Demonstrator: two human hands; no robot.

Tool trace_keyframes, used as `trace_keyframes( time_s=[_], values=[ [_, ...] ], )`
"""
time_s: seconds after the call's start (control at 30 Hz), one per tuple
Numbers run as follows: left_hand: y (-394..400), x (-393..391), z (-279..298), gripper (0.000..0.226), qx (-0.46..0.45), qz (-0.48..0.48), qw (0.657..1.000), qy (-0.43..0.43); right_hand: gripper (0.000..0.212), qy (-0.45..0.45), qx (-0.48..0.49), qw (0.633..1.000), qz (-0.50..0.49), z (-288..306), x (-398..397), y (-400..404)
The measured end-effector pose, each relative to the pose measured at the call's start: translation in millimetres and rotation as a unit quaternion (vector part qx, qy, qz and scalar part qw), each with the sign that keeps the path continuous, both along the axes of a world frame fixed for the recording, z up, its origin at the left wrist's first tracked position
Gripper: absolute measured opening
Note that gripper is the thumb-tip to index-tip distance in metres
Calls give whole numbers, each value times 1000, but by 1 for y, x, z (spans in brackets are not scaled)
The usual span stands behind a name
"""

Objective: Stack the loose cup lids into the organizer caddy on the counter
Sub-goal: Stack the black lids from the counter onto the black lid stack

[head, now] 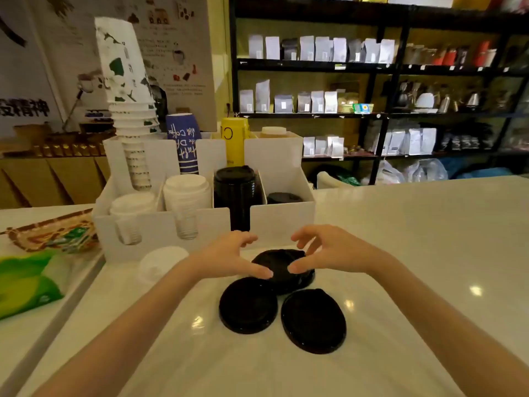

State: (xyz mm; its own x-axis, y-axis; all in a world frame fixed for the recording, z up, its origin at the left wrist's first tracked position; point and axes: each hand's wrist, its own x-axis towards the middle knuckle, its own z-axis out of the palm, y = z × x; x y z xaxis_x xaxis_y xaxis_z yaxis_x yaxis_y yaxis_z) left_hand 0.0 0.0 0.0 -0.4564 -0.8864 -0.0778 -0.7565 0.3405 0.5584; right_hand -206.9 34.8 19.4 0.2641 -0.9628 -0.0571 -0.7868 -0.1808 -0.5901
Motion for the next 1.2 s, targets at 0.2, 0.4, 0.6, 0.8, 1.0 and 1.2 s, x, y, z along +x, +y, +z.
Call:
trace_keyframes(
  time_s=[0.2, 0.4, 0.6, 0.8, 1.0, 1.2],
  values=[
    [3, -4, -25, 86, -1, -6, 1000, -1, 76, 7, 18, 1000, 0, -26, 7, -4],
    [0, -4, -34, 73, -9, -8, 999, 38, 76, -17, 8, 1000, -16, -28, 2, -3],
    [1, -5, -33, 65, -27, -8, 997, 68, 55, -12, -11, 1000, 0, -31, 6, 3],
    [-5, 1, -22, 70, -49, 11, 995, 83, 43, -53, -41, 998, 3, -24, 3, -2],
    [-10, 6, 17, 46, -97, 19, 979, 176, 38, -111, -82, 990, 22, 6, 2, -24],
    [-31, 15, 46, 78, -150, 74, 954, 249, 44, -175, -153, 973, 18, 32, 12, -55]
  ],
)
